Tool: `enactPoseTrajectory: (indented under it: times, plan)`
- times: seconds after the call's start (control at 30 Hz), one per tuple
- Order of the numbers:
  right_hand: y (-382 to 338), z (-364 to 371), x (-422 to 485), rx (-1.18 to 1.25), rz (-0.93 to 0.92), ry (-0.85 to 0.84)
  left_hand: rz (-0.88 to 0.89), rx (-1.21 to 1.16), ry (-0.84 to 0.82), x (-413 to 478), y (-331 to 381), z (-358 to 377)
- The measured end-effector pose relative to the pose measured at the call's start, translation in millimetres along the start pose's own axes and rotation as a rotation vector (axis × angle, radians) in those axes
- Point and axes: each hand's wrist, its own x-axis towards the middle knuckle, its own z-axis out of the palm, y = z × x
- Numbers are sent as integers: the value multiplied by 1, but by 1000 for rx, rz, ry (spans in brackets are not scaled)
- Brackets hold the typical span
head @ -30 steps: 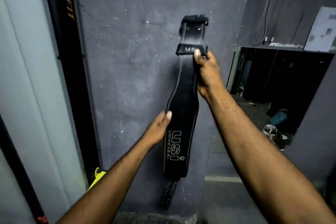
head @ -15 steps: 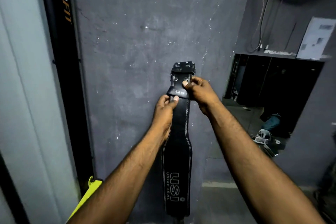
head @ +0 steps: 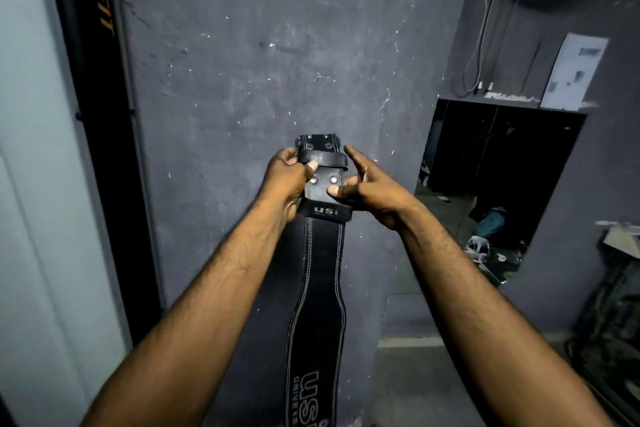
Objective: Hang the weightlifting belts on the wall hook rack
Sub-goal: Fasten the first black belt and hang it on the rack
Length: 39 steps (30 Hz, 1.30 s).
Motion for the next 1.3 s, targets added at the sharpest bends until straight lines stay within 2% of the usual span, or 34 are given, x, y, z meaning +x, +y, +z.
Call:
enactPoseTrajectory:
  times: [0.2, 0.33, 0.63, 0.97, 1.3]
  plan:
    - [5, -5, 6, -55, -15, -19, 75, 156, -248, 8, 3, -11]
    - [9, -20, 19, -61, -46, 23, 115, 247, -318, 20, 7, 0]
    - [-37, -88, 100, -143, -221, 62, 347, 357, -333, 105, 55, 56]
    - [-164, -197, 216, -271, -448, 34, 639, 404, -292, 223, 170, 151]
    - [-266, -247, 290, -349, -634, 44, 841, 510, -216, 298, 269, 204]
